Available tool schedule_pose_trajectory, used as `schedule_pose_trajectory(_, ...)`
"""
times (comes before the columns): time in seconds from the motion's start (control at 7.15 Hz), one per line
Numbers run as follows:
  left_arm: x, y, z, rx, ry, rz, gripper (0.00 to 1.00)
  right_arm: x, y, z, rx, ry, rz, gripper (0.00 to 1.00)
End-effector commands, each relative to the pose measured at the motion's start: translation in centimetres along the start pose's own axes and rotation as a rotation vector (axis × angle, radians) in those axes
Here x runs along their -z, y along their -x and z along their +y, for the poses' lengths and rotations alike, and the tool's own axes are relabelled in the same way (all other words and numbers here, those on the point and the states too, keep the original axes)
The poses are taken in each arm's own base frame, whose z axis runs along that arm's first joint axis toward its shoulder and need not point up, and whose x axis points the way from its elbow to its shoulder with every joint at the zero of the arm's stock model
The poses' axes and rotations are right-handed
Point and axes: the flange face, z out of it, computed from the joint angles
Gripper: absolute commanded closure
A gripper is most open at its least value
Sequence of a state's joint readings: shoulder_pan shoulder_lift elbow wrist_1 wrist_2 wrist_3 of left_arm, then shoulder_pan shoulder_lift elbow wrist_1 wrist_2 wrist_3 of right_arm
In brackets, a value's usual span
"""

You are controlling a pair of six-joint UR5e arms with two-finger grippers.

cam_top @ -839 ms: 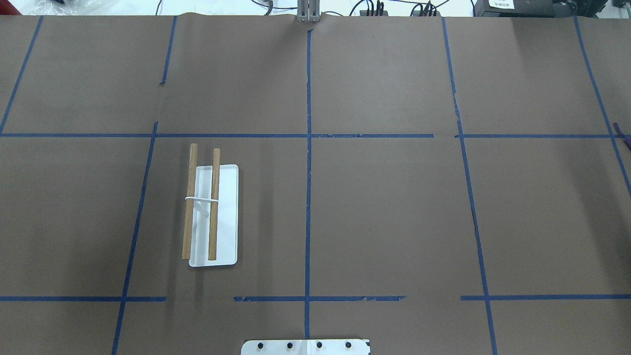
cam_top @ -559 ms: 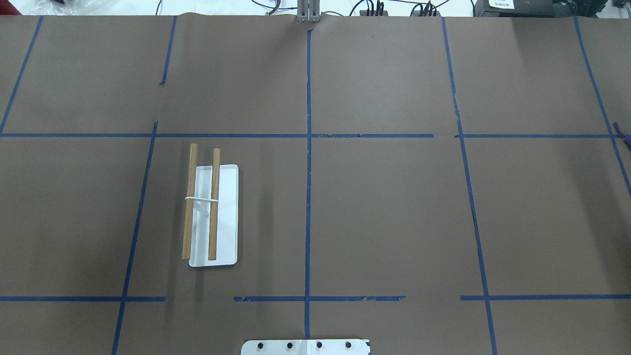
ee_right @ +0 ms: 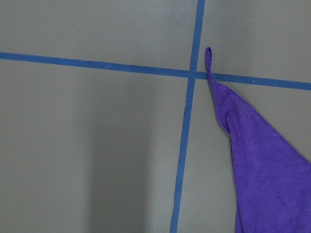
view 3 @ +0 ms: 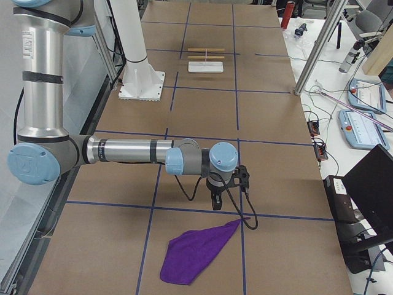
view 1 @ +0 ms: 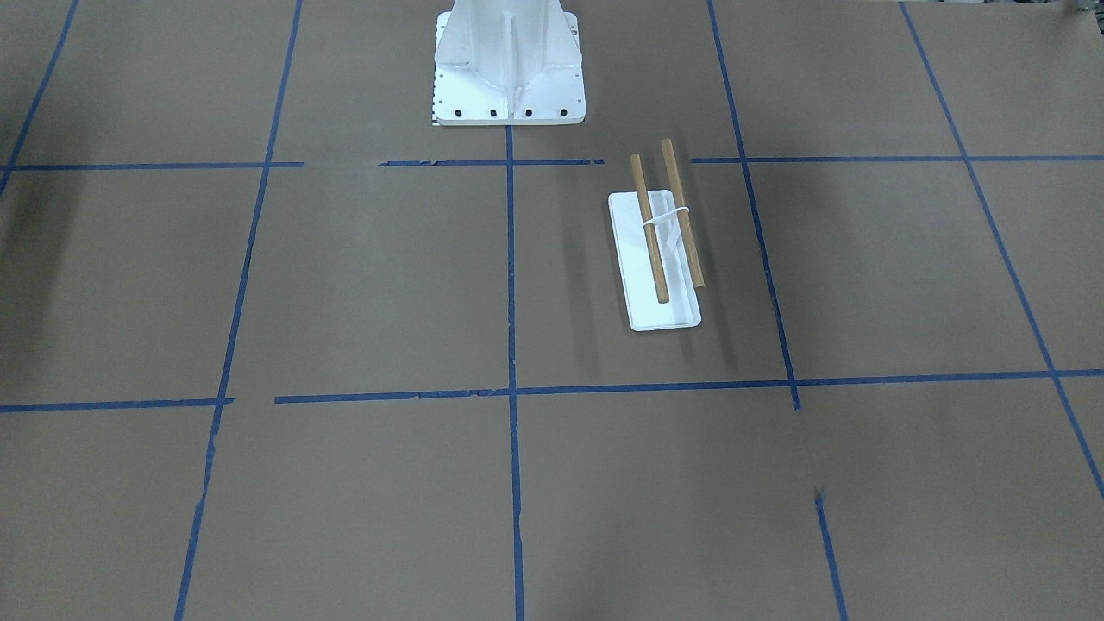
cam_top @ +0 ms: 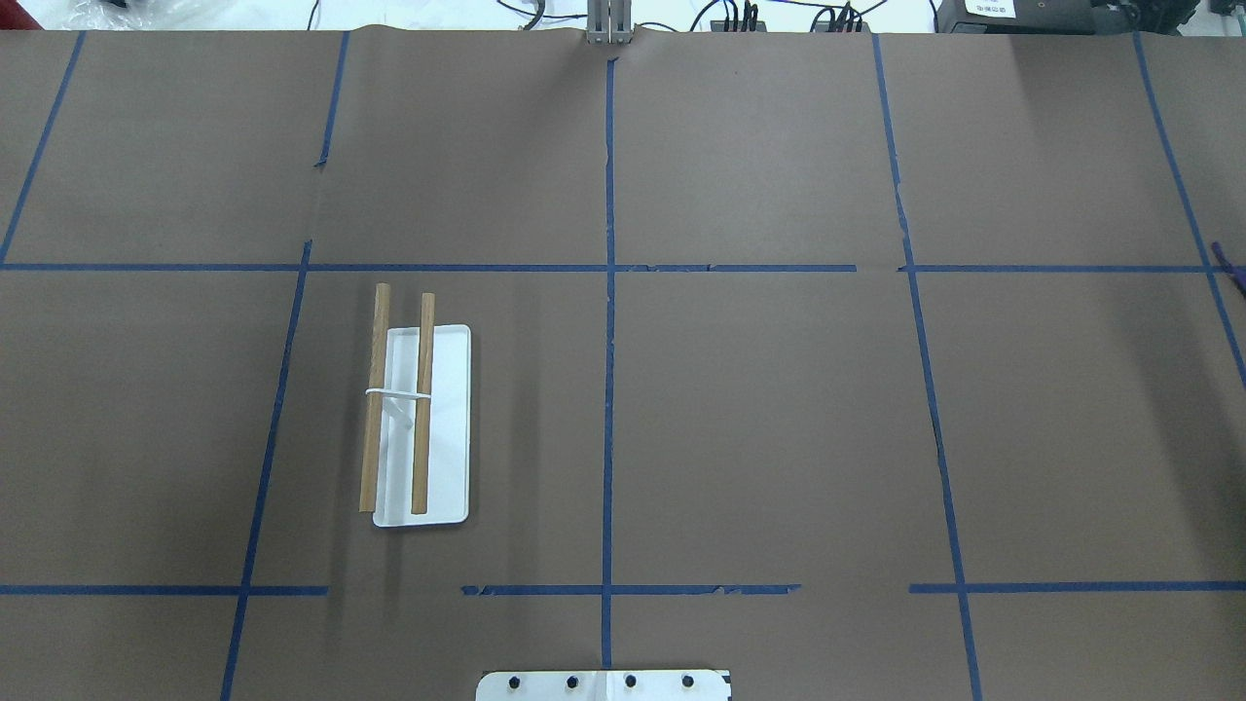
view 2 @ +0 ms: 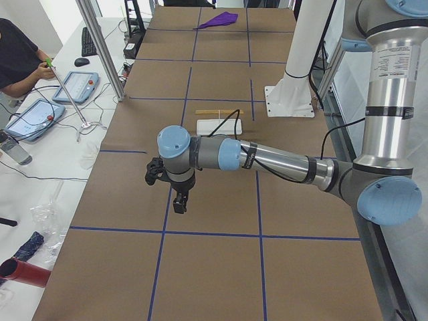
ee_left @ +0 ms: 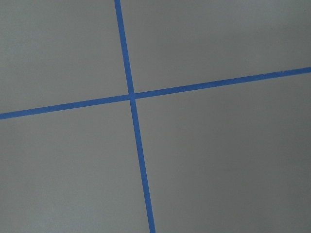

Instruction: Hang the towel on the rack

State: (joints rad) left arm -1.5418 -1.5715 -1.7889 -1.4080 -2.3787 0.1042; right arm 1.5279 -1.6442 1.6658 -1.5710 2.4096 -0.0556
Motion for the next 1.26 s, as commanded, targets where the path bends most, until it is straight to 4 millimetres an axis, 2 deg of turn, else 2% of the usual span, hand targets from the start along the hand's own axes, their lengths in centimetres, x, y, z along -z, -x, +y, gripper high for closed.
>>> schedule_pose_trajectory(0.0, -0.1, -0.1, -0.4, -0.013, -0.018, 0.016, 0.0, 0.5, 0.7, -0.4, 0.004, -0.009, -0.009, 0.0)
schedule_pose_trajectory(0.14, 0.1, -0.7, -0.5, -0.022, -0.026, 0.054, 0.0, 0.3, 0.5, -0.2, 0.001, -0.006, -0.012, 0.0)
schedule_pose_trajectory(0.56, -0.1, -0.4, -0.1, -0.014, -0.02, 0.059, 0.0, 0.2, 0.7, -0.4, 0.062, -0.05, -0.01, 0.0)
schedule_pose_trajectory(0.7, 0.1, -0.7, -0.3, -0.024, -0.026, 0.056, 0.0, -0.3, 0.7, 0.2, 0.076, -0.042, -0.012, 0.0)
schedule_pose_trajectory(0.84, 0.2, -1.1, -0.6, -0.053, -0.049, 0.057, 0.0, -1.2, 1.5, 0.2, 0.127, -0.059, 0.013, 0.0)
schedule_pose_trajectory(0.98, 0.2, -1.4, -0.7, -0.069, -0.065, 0.081, 0.0, -3.6, 0.4, 2.1, 0.13, -0.009, 0.092, 0.0)
schedule_pose_trajectory(1.12, 0.3, -1.9, -1.0, -0.088, -0.074, 0.081, 0.0, -4.5, -0.4, 3.3, 0.126, 0.013, 0.123, 0.0)
